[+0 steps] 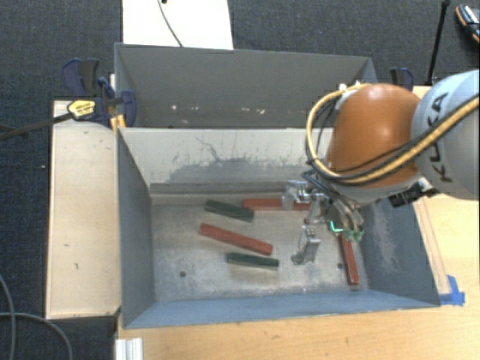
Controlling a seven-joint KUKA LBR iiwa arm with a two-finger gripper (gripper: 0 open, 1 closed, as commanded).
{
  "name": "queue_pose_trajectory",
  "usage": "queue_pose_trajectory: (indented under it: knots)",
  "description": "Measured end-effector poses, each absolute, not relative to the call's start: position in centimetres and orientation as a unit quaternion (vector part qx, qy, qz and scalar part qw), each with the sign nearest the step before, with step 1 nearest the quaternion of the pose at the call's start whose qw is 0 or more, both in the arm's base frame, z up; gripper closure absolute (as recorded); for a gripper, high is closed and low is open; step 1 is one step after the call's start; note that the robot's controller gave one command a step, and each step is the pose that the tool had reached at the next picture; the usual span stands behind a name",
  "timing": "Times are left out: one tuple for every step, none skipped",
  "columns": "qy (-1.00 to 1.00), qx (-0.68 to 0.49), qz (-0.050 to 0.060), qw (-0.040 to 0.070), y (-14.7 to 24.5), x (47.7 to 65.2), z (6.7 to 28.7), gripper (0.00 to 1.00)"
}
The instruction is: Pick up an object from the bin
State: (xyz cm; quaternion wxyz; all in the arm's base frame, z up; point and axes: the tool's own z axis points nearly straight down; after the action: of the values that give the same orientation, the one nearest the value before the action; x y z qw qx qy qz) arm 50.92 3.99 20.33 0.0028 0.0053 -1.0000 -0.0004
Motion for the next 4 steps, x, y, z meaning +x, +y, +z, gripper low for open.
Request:
queue_pose_trajectory:
  knots:
    - [-1.0,0.005,-0.001,-0.001,4.0,51.1,20.7,0.0]
    - [-1.0,-0.009,-0.001,-0.004,5.8,51.0,14.0,0.0]
    - [-0.998,-0.061,0.0,0.0,7.0,50.9,12.5,0.0]
    - [-1.0,-0.03,0.0,0.001,7.1,48.8,13.0,0.0]
